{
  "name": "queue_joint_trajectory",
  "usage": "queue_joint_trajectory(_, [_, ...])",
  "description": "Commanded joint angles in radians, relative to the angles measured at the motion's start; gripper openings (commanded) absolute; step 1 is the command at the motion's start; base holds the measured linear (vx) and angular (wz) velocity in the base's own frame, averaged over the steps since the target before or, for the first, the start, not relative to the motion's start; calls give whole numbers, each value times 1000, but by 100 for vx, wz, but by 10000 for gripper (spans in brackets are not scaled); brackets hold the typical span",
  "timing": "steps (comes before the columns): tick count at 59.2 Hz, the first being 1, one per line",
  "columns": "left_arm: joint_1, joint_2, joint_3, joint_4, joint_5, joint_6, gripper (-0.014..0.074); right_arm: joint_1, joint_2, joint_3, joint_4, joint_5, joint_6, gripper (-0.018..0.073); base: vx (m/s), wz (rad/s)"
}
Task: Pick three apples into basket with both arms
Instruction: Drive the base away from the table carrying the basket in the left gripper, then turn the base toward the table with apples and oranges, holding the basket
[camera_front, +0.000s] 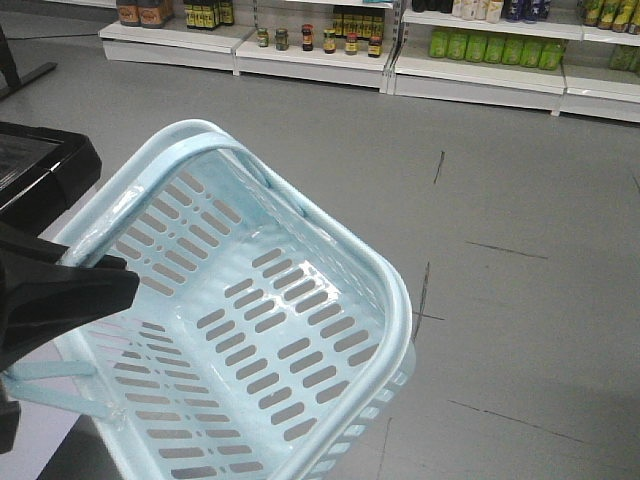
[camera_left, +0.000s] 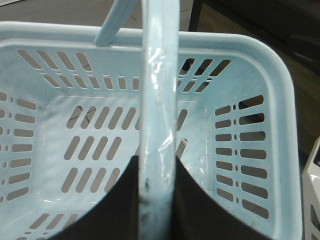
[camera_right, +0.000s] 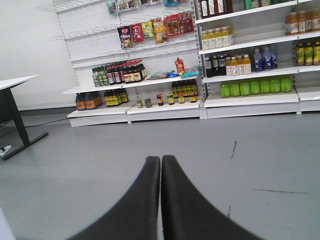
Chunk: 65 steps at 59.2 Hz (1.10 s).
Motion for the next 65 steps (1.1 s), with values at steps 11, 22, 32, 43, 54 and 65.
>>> queue_joint_trajectory(11, [-3,-8,-30,-48,-88,-4,-6,-6,-12,14,-12,-71,-4,-9,18,-2])
queue_joint_trajectory(22, [-3,-8,-30,-48,-88,-4,-6,-6,-12,14,-12,-71,-4,-9,20,-18])
queue_joint_trajectory(32, [-3,-8,-30,-48,-88,-4,-6,-6,-12,14,-12,-71,-4,-9,22,-26])
queue_joint_trajectory(43, [-3,-8,-30,-48,-88,-4,-6,-6,-12,14,-12,-71,-4,-9,24,-25])
queue_joint_trajectory(54, [-3,-8,-30,-48,-88,-4,-6,-6,-12,14,-12,-71,-4,-9,26,-20])
queue_joint_trajectory(65, [-3,-8,-30,-48,-88,-4,-6,-6,-12,14,-12,-71,-4,-9,28,-12])
